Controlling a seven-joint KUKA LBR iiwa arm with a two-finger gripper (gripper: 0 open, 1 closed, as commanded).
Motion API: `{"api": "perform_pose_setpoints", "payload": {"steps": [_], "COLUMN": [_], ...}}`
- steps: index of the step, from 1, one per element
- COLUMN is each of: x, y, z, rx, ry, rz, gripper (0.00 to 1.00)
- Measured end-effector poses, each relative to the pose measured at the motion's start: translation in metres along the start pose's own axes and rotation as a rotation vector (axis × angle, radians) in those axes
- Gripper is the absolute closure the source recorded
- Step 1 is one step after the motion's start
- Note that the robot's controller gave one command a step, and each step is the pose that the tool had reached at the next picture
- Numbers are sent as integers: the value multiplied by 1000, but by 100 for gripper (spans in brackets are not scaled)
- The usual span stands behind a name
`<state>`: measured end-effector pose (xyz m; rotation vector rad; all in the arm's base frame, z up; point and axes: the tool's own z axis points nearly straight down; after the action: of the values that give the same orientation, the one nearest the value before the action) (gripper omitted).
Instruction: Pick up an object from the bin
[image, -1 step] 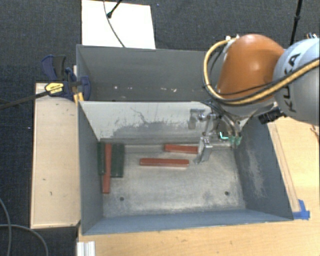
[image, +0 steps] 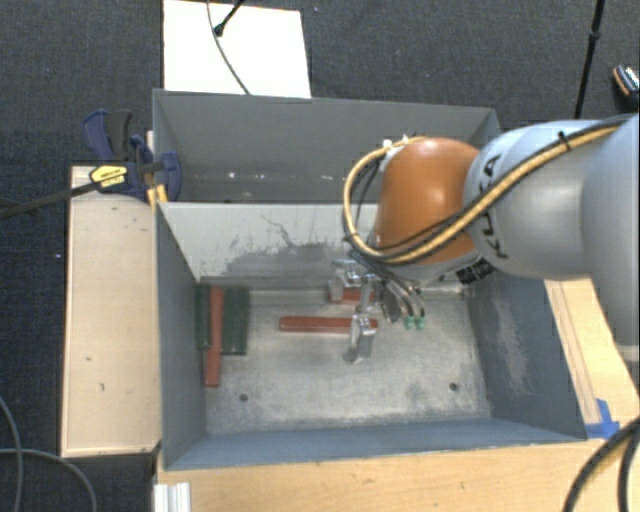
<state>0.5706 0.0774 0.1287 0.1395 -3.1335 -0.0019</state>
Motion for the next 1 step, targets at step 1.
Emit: {"api": "perform_pose_setpoints", "payload": {"steps": [1], "x": [-17], "y": [32], "z": [57], "rx": [0], "ry": [-1], "rz": [-75], "gripper": [0]}}
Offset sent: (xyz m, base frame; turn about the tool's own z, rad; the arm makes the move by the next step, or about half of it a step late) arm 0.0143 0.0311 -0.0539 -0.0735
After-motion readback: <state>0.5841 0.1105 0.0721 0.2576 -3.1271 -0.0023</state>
